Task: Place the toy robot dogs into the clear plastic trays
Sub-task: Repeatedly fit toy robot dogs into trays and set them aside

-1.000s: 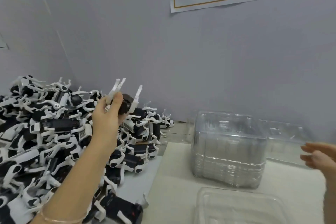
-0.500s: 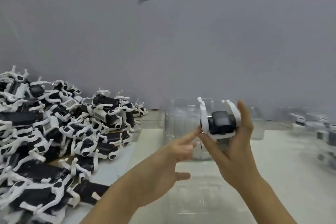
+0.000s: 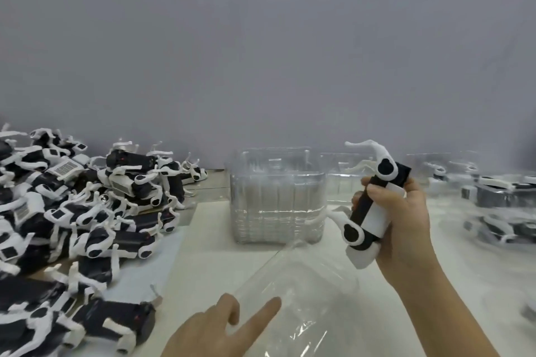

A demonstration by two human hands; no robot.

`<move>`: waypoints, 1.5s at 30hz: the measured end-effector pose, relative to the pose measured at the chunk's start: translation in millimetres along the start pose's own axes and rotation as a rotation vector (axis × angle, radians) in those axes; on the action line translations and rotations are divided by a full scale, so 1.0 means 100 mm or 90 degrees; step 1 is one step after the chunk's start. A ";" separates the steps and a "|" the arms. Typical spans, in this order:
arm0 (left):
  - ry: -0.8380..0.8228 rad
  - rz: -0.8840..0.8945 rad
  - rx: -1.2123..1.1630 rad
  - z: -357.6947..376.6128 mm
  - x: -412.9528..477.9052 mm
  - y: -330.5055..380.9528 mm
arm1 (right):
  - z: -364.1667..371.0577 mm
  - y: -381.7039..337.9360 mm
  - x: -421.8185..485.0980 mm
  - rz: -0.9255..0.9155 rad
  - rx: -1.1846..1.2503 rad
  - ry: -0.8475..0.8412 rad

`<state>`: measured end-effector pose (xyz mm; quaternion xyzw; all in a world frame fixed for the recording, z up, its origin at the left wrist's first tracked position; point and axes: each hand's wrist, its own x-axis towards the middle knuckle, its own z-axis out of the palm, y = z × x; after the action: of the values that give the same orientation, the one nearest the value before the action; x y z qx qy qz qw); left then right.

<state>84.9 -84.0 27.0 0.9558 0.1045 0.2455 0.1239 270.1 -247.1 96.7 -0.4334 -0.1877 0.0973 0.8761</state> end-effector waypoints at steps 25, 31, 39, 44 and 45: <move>-0.083 -0.238 -0.439 0.32 -0.29 -0.10 | -0.23 -0.04 0.20 0.152 0.126 0.154; -0.131 -0.133 -0.058 0.17 -0.31 0.10 | -0.21 -0.01 0.19 0.158 0.116 0.167; -0.137 0.130 -0.142 -0.19 -0.17 -0.04 | -0.26 -0.09 0.18 0.138 0.289 0.058; -0.169 0.331 0.093 -0.01 0.39 -0.26 | -0.19 0.01 0.15 0.037 0.052 -0.051; -0.184 0.375 0.118 0.07 0.45 -0.26 | -0.17 0.03 0.15 0.021 0.028 -0.073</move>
<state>123.0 -48.9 33.8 0.9770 -0.1724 0.1224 -0.0265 290.5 -252.1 88.5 -0.4110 -0.2286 0.1404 0.8713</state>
